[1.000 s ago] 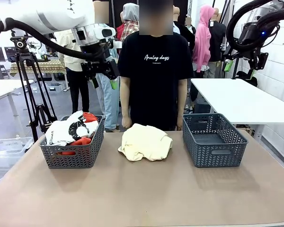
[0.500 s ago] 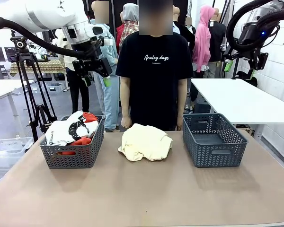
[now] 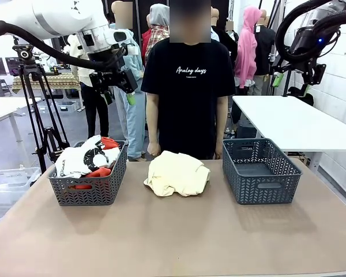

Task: Sort the tops and bottoms.
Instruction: Lift clothes from the center of the table with your right hand.

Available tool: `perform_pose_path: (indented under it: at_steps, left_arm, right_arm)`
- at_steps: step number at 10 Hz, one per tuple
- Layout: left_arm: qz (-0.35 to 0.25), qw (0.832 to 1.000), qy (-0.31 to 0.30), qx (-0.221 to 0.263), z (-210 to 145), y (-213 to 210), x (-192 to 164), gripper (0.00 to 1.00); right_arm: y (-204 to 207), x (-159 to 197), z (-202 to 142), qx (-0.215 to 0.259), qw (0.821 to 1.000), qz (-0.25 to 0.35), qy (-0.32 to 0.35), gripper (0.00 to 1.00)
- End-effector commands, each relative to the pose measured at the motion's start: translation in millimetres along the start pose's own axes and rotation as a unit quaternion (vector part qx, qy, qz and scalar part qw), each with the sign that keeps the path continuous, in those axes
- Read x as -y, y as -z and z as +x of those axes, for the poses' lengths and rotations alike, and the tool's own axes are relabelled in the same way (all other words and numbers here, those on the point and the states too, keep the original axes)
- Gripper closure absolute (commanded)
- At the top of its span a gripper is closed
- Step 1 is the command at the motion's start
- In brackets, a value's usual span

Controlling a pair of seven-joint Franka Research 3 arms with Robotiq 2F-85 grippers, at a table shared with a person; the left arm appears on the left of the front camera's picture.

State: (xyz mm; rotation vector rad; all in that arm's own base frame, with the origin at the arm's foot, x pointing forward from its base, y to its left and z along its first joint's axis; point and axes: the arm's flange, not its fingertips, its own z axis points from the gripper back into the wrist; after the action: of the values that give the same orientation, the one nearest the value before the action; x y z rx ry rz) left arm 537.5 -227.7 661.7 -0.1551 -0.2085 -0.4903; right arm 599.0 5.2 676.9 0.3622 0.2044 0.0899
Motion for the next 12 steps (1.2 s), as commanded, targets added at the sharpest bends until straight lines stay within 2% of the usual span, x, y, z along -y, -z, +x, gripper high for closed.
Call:
perform_pose_path:
  at_steps: [1,2,3,5,6,7,10,11,12]
  left_arm:
    - [0.000,1.000,0.000,-0.004,-4.2,-2.0,-0.1,0.00]
    - [0.000,1.000,0.000,-0.004,-4.2,-2.0,-0.1,0.00]
    - [0.000,1.000,0.000,-0.004,-4.2,-2.0,-0.1,0.00]
    - [0.000,1.000,0.000,-0.004,-4.2,-2.0,-0.1,0.00]
    - [0.000,1.000,0.000,-0.004,-4.2,-2.0,-0.1,0.00]
    - [0.000,1.000,0.000,-0.004,-4.2,-2.0,-0.1,0.00]
    - [0.000,1.000,0.000,-0.004,-4.2,-2.0,-0.1,0.00]
    - [0.000,1.000,0.000,-0.004,-4.2,-2.0,-0.1,0.00]
    - [0.000,1.000,0.000,-0.004,-4.2,-2.0,-0.1,0.00]
  right_arm:
    - [16.8,-15.1,20.9,0.056,0.994,0.006,-0.090,0.00]
    - [27.7,-26.5,46.2,0.072,0.989,0.004,-0.129,0.00]
    - [44.2,-46.5,84.2,0.063,0.982,0.000,-0.178,0.00]
    - [78.1,-69.3,141.2,0.022,0.975,0.000,-0.222,0.00]
    - [108.0,-77.0,160.3,0.015,0.976,-0.005,-0.215,0.00]
    - [92.3,-67.4,103.3,0.046,0.979,0.010,-0.197,0.00]
    - [92.3,-67.4,103.3,0.046,0.979,0.010,-0.197,0.00]
    - [104.1,-68.0,114.9,0.042,0.978,0.009,-0.206,0.00]
    - [130.6,-79.3,112.1,0.030,0.979,-0.074,-0.186,0.00]
